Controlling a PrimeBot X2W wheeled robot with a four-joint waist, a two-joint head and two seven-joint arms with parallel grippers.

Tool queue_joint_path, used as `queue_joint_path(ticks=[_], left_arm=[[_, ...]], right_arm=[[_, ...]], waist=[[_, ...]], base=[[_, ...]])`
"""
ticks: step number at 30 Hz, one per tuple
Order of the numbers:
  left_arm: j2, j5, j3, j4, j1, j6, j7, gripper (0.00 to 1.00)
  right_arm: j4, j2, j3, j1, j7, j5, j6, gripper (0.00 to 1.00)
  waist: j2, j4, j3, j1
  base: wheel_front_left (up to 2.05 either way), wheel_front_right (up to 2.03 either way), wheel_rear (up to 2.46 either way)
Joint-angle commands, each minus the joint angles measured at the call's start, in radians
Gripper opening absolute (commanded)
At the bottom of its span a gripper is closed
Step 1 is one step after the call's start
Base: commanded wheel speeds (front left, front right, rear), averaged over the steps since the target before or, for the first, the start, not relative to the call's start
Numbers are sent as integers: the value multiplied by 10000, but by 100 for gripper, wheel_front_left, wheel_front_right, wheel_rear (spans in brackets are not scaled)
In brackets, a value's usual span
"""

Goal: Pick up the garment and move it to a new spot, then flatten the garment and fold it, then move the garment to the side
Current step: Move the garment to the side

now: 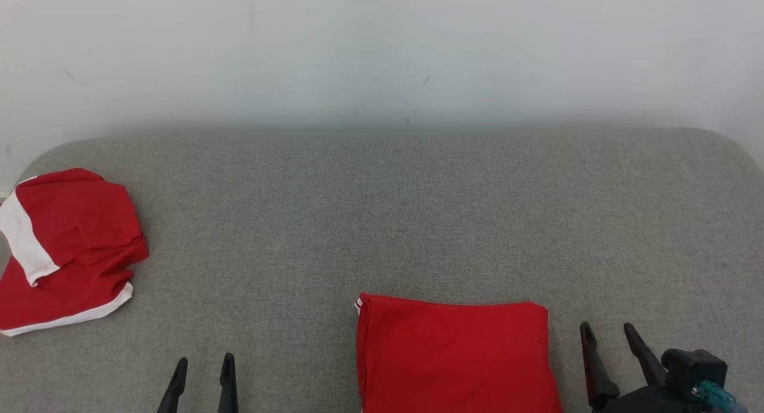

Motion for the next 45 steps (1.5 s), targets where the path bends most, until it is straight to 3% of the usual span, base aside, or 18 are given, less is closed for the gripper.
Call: queue_joint_path(ticks=[1, 7, 12, 26, 32, 33, 34, 35, 36, 37, 45], left_arm=[[-32, 20, 33, 7, -125, -11, -22, 100], [-57, 73, 156, -130, -92, -11, -22, 100], [-83, 89, 35, -220, -220, -12, -22, 100], [-108, -81, -248, -147, -502, -12, -22, 100], [-115, -96, -268, -162, -572, -12, -22, 100], [-115, -96, -251, -168, -579, -12, -22, 100], [-118, -94, -243, -174, -590, -12, -22, 100], [-118, -95, -229, -186, -598, -12, -22, 100], [-118, -99, -217, -193, -602, -12, -22, 100], [-121, -102, -198, -201, -606, -12, -22, 100], [-125, -21, -84, -540, -1007, -12, -22, 100]], right_arm=[[0, -5, 29, 128, 865, 125, -24, 100], [-1046, -14, -3, 273, 4896, 303, -24, 100], [-1854, -9, -31, -26, 6813, 259, -24, 100], [-767, -5, 273, -729, 8666, 124, -24, 100], [-294, -1, 439, -844, 8754, -83, -24, 100], [-190, 3, 462, -899, 8725, -79, -24, 80], [-82, 5, 515, -950, 8737, -145, -24, 49], [-3, 6, 566, -989, 8730, -187, -24, 41], [50, 6, 636, -1058, 8691, -252, -24, 27], [65, 5, 718, -1181, 8597, -347, -24, 0], [592, -217, 580, -2883, 7663, -1662, -25, 0]], waist=[[0, 6, 3, 0], [0, -9, 57, 0], [0, 112, 249, 0], [0, 671, 684, 0], [0, 789, 799, 0], [0, 786, 818, 0], [0, 783, 836, 0], [0, 774, 866, 0], [0, 766, 895, 0], [0, 746, 935, 0], [0, 442, 1548, 0]], base=[[0, 0, 0], [0, 0, 0], [0, 0, 0], [0, 0, 0], [0, 0, 0], [0, 0, 0], [0, 0, 0], [0, 0, 0], [0, 0, 0], [0, 0, 0], [0, 0, 0]])
